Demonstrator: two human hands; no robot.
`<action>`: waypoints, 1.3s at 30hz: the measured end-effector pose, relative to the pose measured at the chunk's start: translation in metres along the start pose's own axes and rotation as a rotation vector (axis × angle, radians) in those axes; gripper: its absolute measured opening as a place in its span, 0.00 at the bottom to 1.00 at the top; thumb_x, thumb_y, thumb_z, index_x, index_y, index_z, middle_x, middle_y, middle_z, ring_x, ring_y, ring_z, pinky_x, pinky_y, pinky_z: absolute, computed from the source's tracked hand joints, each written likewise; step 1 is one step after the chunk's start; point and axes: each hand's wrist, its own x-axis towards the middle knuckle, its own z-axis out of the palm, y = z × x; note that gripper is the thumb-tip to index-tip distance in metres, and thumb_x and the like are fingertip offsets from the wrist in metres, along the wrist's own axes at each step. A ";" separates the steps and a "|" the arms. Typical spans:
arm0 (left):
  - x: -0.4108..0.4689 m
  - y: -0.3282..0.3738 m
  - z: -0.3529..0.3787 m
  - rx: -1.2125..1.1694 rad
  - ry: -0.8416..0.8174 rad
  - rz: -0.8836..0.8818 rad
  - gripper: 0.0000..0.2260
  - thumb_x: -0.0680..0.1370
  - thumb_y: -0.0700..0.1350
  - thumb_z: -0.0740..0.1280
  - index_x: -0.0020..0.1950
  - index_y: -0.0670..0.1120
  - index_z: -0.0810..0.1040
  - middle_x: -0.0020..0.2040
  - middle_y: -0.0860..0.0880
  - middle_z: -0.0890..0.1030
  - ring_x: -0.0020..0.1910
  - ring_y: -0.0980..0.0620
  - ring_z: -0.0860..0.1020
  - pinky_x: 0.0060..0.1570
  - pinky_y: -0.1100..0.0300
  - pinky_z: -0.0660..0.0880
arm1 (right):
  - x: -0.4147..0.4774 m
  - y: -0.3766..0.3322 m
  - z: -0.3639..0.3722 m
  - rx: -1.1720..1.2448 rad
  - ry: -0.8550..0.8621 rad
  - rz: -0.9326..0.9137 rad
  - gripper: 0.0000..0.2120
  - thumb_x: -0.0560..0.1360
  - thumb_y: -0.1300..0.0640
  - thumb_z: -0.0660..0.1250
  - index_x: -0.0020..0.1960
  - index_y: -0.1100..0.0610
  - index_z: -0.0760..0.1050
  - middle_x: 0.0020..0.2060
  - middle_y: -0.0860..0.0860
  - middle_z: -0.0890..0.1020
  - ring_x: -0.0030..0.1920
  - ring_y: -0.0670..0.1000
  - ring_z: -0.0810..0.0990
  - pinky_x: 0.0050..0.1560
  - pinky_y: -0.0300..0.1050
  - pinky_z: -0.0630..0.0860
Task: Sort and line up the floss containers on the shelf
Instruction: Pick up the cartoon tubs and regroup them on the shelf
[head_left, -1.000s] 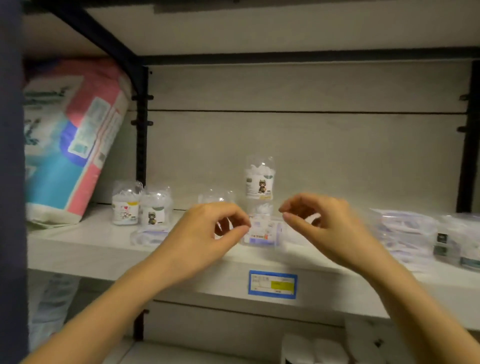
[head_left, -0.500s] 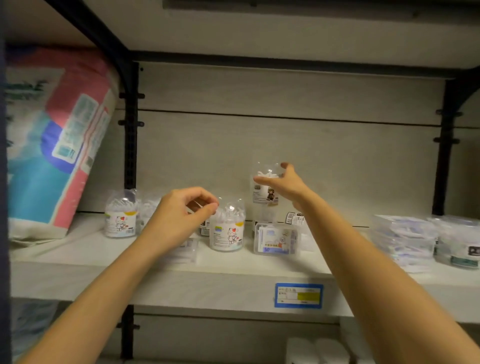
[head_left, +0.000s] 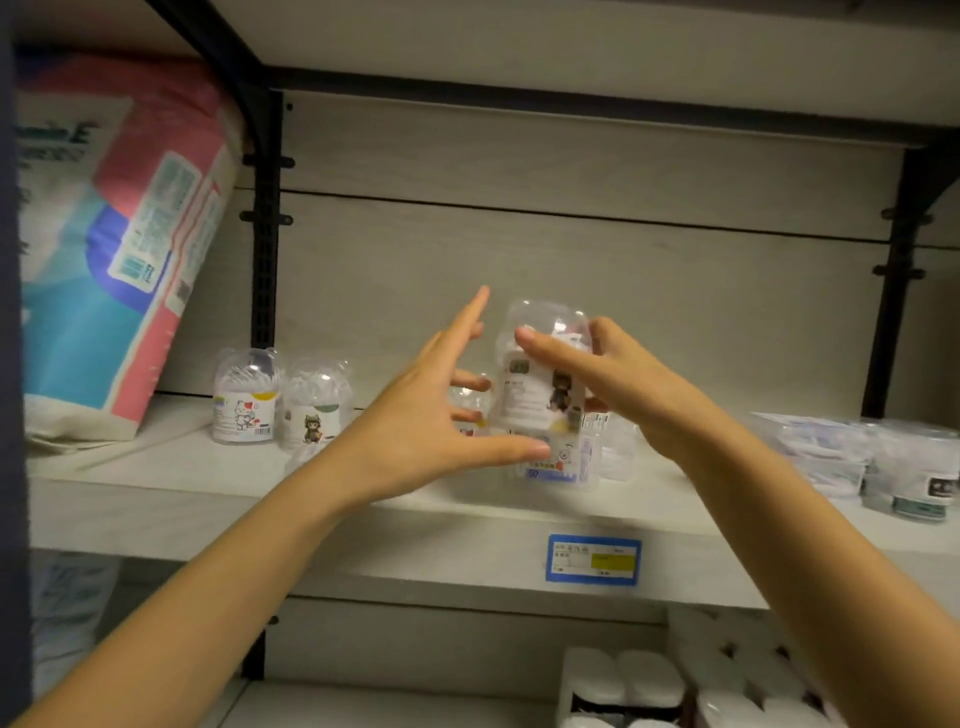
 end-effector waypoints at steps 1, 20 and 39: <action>-0.003 0.000 0.005 -0.010 -0.008 0.014 0.51 0.58 0.59 0.74 0.72 0.68 0.44 0.71 0.64 0.59 0.59 0.63 0.73 0.49 0.71 0.76 | -0.011 0.000 0.003 0.004 -0.025 -0.002 0.39 0.56 0.30 0.67 0.58 0.53 0.68 0.47 0.50 0.81 0.46 0.48 0.83 0.45 0.44 0.80; -0.080 0.001 -0.009 0.118 0.085 0.014 0.43 0.66 0.54 0.75 0.72 0.66 0.50 0.67 0.67 0.66 0.60 0.68 0.70 0.57 0.67 0.73 | -0.078 -0.017 0.034 -0.047 -0.050 -0.224 0.26 0.59 0.24 0.60 0.50 0.38 0.68 0.47 0.32 0.79 0.48 0.33 0.78 0.45 0.37 0.75; -0.048 -0.069 -0.198 0.279 0.143 -0.220 0.13 0.77 0.49 0.59 0.55 0.43 0.78 0.57 0.43 0.76 0.55 0.44 0.77 0.59 0.44 0.73 | 0.024 -0.118 0.203 -0.049 -0.118 -0.066 0.25 0.70 0.40 0.66 0.58 0.55 0.68 0.47 0.46 0.77 0.52 0.51 0.80 0.55 0.56 0.78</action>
